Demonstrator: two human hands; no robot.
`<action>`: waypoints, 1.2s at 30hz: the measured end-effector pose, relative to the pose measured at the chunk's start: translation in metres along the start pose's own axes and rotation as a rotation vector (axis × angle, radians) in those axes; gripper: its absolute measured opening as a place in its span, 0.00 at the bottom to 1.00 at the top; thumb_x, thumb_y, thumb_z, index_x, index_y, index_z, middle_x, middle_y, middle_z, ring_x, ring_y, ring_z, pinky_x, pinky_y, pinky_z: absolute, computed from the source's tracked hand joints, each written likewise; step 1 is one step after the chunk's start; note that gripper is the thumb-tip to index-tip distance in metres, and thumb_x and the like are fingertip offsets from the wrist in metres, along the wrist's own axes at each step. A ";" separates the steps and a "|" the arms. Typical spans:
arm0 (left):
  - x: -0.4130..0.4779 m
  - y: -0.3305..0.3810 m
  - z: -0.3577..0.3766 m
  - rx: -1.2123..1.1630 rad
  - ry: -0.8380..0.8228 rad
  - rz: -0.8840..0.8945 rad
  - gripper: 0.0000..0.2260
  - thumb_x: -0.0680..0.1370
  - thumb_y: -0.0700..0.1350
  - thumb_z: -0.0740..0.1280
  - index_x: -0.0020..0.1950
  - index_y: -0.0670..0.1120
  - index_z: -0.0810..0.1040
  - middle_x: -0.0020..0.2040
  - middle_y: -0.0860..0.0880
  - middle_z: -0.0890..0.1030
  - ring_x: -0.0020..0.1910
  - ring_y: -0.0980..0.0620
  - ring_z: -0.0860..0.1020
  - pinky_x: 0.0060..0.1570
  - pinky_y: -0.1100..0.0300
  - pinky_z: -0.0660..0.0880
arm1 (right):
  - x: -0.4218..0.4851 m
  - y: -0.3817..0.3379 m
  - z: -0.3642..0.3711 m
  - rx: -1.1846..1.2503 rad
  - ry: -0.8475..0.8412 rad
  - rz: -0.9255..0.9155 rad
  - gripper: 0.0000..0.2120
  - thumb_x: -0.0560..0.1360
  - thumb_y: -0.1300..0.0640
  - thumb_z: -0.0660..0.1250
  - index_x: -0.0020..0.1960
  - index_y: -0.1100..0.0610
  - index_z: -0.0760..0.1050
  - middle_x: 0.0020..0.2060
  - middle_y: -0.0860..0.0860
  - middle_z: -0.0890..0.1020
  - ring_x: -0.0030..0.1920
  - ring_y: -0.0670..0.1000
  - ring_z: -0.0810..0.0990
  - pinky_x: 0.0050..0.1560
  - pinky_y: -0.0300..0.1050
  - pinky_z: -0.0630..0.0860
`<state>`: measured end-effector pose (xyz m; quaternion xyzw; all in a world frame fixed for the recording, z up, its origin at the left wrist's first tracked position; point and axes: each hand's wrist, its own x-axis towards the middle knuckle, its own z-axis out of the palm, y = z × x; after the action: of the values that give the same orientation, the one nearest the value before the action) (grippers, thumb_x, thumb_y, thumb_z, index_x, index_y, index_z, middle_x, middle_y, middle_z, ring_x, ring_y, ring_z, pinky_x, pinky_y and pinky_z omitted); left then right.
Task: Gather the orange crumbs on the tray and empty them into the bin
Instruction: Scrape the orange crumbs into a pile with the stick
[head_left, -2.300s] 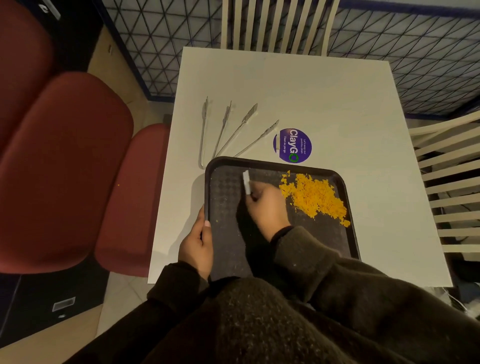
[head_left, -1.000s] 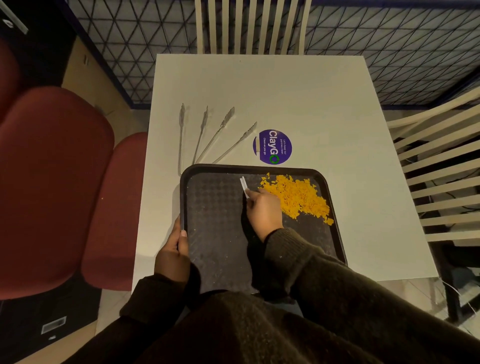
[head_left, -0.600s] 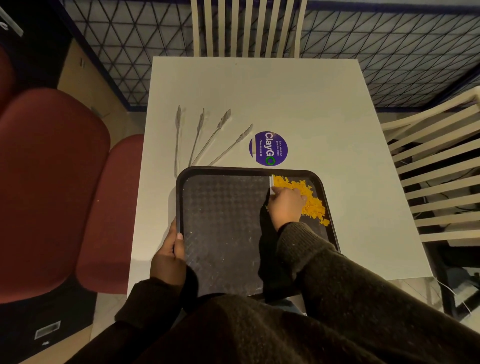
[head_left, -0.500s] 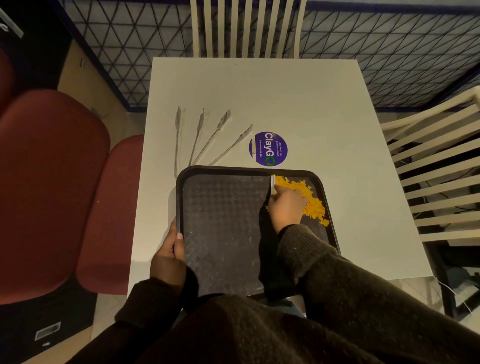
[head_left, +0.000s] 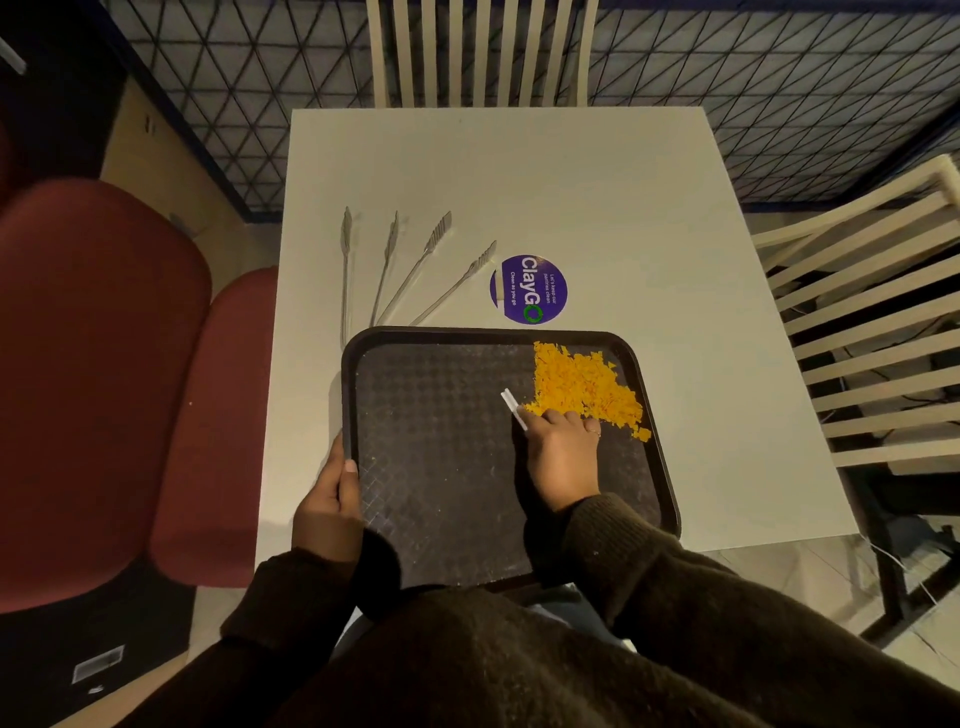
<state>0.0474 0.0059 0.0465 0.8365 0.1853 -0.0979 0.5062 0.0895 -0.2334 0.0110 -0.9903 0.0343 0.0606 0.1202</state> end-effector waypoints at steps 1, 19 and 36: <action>0.000 -0.002 0.000 0.004 -0.003 0.000 0.19 0.81 0.46 0.50 0.72 0.53 0.61 0.61 0.56 0.69 0.61 0.57 0.67 0.62 0.63 0.61 | 0.005 0.004 -0.002 0.002 -0.018 0.025 0.19 0.75 0.62 0.63 0.63 0.50 0.74 0.43 0.54 0.81 0.47 0.60 0.76 0.52 0.57 0.66; 0.007 -0.002 -0.009 0.011 0.031 -0.026 0.19 0.81 0.46 0.51 0.72 0.53 0.63 0.68 0.47 0.72 0.60 0.57 0.67 0.62 0.63 0.60 | -0.023 0.044 0.014 0.019 0.014 0.026 0.04 0.72 0.57 0.68 0.46 0.49 0.77 0.40 0.47 0.79 0.44 0.53 0.76 0.52 0.52 0.61; 0.010 -0.002 -0.008 -0.001 0.026 -0.050 0.18 0.81 0.46 0.51 0.72 0.52 0.63 0.68 0.47 0.71 0.62 0.56 0.67 0.62 0.63 0.60 | -0.009 0.067 -0.009 0.068 -0.088 0.151 0.07 0.76 0.61 0.63 0.50 0.53 0.78 0.44 0.52 0.79 0.48 0.57 0.76 0.60 0.57 0.64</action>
<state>0.0552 0.0157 0.0456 0.8327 0.2128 -0.0995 0.5014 0.0760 -0.3003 0.0046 -0.9767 0.1054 0.1115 0.1501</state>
